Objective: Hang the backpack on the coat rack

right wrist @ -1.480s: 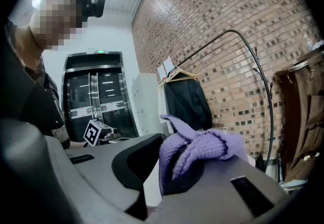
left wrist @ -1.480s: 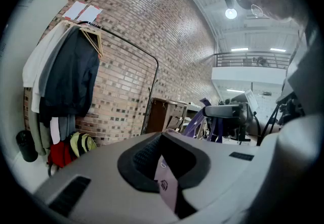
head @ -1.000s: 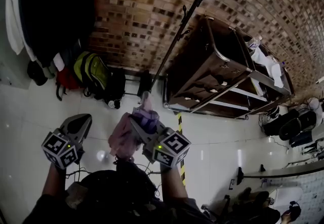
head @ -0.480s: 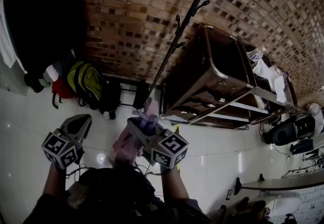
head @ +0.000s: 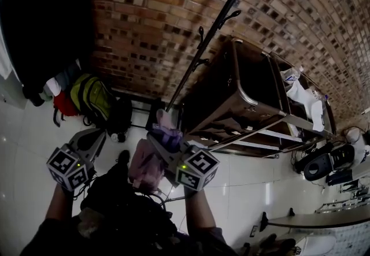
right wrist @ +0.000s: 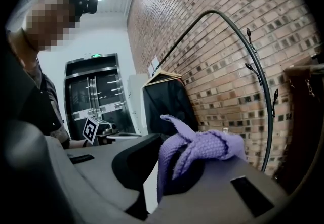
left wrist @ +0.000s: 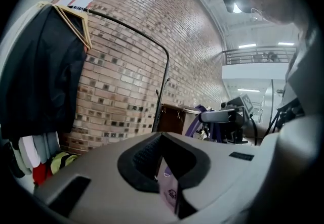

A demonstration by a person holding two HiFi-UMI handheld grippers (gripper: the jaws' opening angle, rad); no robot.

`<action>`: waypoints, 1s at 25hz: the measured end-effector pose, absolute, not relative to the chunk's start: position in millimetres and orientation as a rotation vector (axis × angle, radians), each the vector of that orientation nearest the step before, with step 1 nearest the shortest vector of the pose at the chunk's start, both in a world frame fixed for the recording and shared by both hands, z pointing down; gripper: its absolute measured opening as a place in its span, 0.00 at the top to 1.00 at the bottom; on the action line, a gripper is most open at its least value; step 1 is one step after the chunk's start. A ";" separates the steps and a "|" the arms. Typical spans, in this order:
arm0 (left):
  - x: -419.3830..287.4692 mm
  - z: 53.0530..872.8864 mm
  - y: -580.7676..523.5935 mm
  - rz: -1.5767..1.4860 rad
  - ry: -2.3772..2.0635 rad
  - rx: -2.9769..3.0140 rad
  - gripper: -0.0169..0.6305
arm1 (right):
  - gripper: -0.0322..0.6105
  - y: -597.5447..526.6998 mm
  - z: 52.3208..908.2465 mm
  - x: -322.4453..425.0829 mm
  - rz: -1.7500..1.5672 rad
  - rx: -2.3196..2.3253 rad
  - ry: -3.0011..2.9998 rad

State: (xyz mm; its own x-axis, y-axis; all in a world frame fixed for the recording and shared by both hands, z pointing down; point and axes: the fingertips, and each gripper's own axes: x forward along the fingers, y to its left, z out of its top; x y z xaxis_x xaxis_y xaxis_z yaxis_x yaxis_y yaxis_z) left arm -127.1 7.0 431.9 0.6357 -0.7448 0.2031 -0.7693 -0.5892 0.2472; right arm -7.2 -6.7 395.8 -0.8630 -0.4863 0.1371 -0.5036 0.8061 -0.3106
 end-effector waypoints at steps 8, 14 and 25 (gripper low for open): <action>-110.6 451.4 -76.6 0.104 -1.147 2.570 0.95 | 0.94 -81.7 388.4 -6.5 0.503 0.794 -2.946; -107.7 453.4 -168.5 0.075 -1.134 2.583 0.95 | 0.94 -164.5 385.2 -7.6 0.445 0.820 -2.918; -111.6 443.9 -305.2 0.090 -1.107 2.592 0.95 | 0.94 -320.4 349.7 -4.5 0.361 0.863 -2.898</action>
